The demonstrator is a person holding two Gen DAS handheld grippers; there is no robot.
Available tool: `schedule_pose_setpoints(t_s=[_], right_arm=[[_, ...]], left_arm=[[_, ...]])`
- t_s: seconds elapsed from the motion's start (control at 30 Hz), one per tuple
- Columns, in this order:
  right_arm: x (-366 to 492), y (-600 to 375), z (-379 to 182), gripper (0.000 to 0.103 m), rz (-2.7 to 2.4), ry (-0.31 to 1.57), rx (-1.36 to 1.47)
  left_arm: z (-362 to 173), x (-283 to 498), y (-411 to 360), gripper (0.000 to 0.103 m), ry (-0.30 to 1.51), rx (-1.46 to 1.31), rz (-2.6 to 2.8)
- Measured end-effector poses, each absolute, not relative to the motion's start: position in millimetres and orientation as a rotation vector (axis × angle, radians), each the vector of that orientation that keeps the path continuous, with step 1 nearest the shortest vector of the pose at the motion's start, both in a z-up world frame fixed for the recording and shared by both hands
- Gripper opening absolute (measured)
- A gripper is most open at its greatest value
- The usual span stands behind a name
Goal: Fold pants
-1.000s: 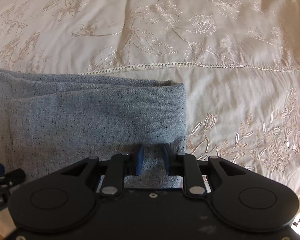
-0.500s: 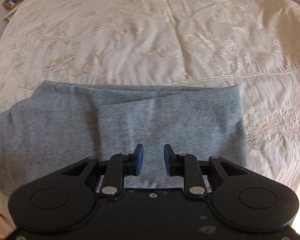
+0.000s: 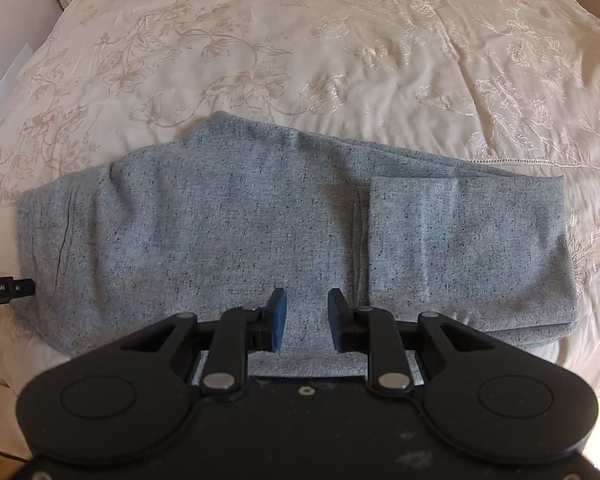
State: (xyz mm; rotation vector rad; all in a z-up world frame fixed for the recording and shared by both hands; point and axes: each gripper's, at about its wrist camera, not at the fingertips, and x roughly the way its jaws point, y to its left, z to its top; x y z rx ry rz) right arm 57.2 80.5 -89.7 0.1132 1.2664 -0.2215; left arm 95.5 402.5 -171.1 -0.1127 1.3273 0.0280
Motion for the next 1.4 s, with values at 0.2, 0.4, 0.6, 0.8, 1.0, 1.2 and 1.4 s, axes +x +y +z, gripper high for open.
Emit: schedule_pose_setpoints(t_s=[0.2,0.4,0.6,0.8,1.0,1.2,1.4], right_arm=[[59,101,-89,0.024,-0.232,1.287,0.109],[62,111,-89,0.024,-0.22,1.299,0.081],[62,112,-89,0.024,-0.197,1.294,0.076],[56,97,-85,0.024,-0.176,1.274,0.091],[46,62,-87,0.024,-0.164,1.272,0.137],[32,6,-85,0.024,-0.12,1.257,0.179],[10,-77,-84,0.024,-0.137,1.231,0.253]], left_arm=[[-187,93,426,0.095,1.299,-0.278,-0.071],[-189,97,400,0.079,1.326,-0.252,-0.161],[-170,88,399,0.032,1.287,-0.395,-0.174],[-115,73,367,0.03,1.18,-0.256,-0.157],[-60,61,319,0.028,1.083,-0.203,-0.165],[-7,47,223,0.026,0.982,-0.109,-0.226],[-3,45,82,0.016,0.974,-0.05,-0.421]])
